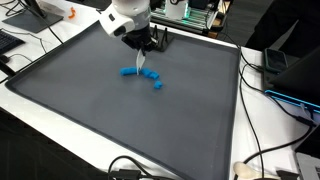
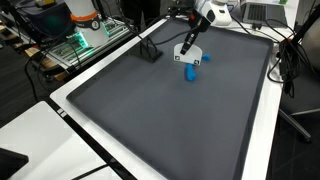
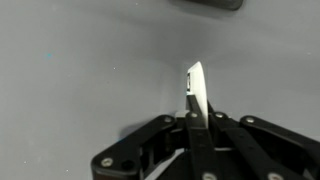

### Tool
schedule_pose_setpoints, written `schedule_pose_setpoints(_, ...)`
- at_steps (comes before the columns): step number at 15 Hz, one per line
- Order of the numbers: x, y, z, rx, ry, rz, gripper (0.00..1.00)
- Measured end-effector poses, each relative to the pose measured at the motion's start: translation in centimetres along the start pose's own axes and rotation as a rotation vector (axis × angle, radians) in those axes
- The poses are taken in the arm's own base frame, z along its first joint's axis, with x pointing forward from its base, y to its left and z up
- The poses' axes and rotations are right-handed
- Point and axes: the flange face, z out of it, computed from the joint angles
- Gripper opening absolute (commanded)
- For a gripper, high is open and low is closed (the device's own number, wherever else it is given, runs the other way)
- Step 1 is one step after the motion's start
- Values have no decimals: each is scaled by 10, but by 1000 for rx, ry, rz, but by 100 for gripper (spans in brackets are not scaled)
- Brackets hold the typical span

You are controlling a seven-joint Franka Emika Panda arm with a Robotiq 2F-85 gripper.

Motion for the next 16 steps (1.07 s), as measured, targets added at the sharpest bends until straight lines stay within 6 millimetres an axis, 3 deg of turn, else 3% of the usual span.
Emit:
schedule_pose_setpoints(8,-3,11,-32,-47,31,-68,1)
schedule_pose_setpoints(16,15,23,-34,-85,39,-148,1)
